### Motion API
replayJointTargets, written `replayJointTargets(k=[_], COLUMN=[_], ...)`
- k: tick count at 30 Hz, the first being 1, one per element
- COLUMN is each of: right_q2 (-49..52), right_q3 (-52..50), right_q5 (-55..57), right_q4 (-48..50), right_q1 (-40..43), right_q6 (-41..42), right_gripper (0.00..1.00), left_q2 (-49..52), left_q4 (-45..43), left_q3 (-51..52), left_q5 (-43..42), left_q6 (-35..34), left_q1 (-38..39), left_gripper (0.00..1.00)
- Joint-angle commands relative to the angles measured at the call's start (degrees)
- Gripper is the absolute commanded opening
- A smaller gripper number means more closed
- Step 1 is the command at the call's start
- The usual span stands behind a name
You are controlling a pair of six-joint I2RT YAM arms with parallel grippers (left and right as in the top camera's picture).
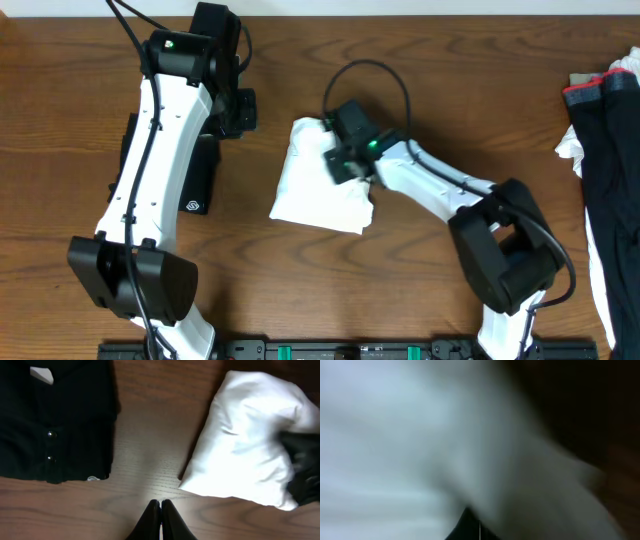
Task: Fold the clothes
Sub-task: 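Grasp the white bundle's edges with both grippers and lift it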
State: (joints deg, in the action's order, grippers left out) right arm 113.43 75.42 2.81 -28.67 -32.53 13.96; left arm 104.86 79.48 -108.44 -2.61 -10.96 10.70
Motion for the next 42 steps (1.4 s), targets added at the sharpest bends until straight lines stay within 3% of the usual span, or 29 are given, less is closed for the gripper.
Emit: replayJointTargets(k=[1,9,14,19,26,32,42], right_q2=[-6.84,-12.92,-10.4,-7.15,-2.45,-2.62,-9.66], right_q3=[0.35,0.35,0.31,0.09,-0.26,-0.24,0.07], right_q5=[8.39,-11.26,-22.62,-22.73,-22.21,-7.76,-7.37], right_q4=[-2.03,-3.85,-4.55,-12.39,-21.24,-33.57,-32.57], right_q1=[5.35,10.32,8.02,5.66,4.02,4.79,6.01], right_q6=[0.66,-3.39,-4.17,-3.82,-7.1,-7.76,-7.85], right_gripper=[0.06,0.08,0.08,0.09,0.08,0.06,0.07], left_q2=[-0.66,-0.66,-0.5,-0.39,-0.39,-0.37,-0.15], left_q4=[0.13,-0.39,-2.47,-7.78,-19.39,-24.26,-37.35], left_q3=[-0.22,0.0,3.87,11.96,24.11,29.49,35.26], left_q5=[0.09,-0.13,-8.33,-9.53,-21.92,-22.49,-22.23], left_q6=[-0.72,-0.68,5.25,5.9,10.34,10.32,9.46], left_q1=[-0.13,-0.11,0.72,1.4,1.38,1.38,1.33], left_gripper=[0.06,0.17,0.16,0.26,0.34,0.44,0.73])
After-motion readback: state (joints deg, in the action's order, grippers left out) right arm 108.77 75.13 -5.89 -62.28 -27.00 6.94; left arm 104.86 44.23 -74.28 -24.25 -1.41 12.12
